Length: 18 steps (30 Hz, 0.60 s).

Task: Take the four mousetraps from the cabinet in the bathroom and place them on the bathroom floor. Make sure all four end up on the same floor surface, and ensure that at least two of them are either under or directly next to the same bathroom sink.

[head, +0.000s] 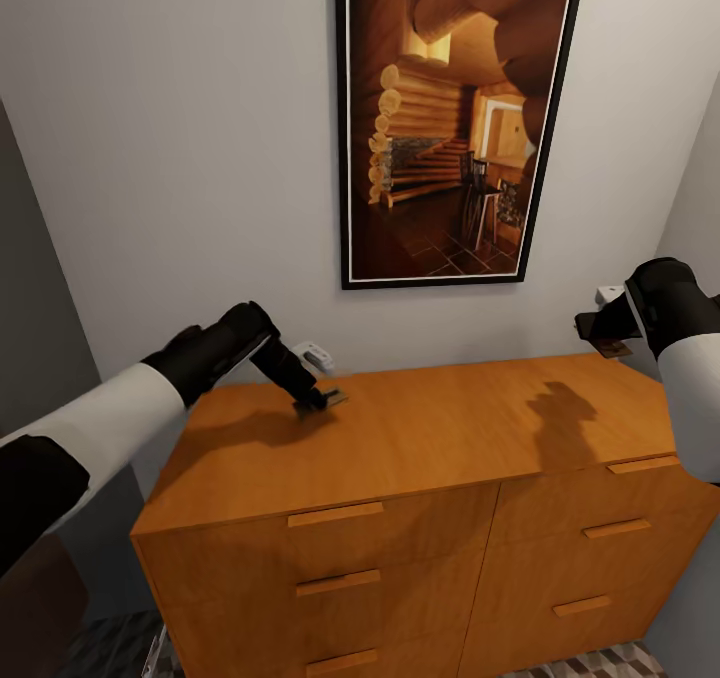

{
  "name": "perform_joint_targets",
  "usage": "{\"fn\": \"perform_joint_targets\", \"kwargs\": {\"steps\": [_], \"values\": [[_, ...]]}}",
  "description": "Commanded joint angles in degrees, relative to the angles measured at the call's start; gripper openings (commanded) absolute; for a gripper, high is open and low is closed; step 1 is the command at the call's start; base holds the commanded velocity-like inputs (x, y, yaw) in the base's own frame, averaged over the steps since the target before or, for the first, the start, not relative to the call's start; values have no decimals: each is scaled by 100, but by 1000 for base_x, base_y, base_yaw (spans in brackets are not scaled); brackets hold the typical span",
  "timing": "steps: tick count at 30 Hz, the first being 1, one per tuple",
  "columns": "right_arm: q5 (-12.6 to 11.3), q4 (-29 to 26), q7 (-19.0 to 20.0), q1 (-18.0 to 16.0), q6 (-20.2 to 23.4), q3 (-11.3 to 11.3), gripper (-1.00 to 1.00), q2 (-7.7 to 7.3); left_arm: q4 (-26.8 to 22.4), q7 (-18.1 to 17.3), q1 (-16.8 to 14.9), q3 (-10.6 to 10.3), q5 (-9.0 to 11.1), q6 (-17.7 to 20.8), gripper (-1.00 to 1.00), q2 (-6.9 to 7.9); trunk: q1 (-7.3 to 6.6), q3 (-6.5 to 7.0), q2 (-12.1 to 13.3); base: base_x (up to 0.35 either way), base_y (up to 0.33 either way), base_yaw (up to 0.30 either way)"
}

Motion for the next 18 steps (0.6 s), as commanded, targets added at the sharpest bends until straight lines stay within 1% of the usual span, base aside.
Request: {"fn": "perform_joint_targets", "kwargs": {"steps": [1,3,4,6,10,18], "values": [[50,-6,54,-3,15,-29,-100,4,3,42,-9,92,4,36,-100,6,0,-7,-4,0,0,0],[45,-6,59,-3,15,-27,-100,5,28,44,-9,287,-37,36,-100,6,0,-7,-4,0,0,0],[44,-6,63,-5,15,-28,-100,5,37,44,-9,345,-47,36,-100,6,0,-7,-4,0,0,0],[43,-6,66,-4,15,-28,-100,5,45,45,-10,395,-56,36,-100,5,0,-7,-4,0,0,0],[42,-6,68,-3,15,-25,-100,5,50,45,-10,442,-67,36,-100,-14,0,-7,-4,0,0,0],[41,-6,70,-1,15,-25,-100,5,45,45,-10,457,-66,36,-100,-7,0,-7,-4,-3,0,0]]}}
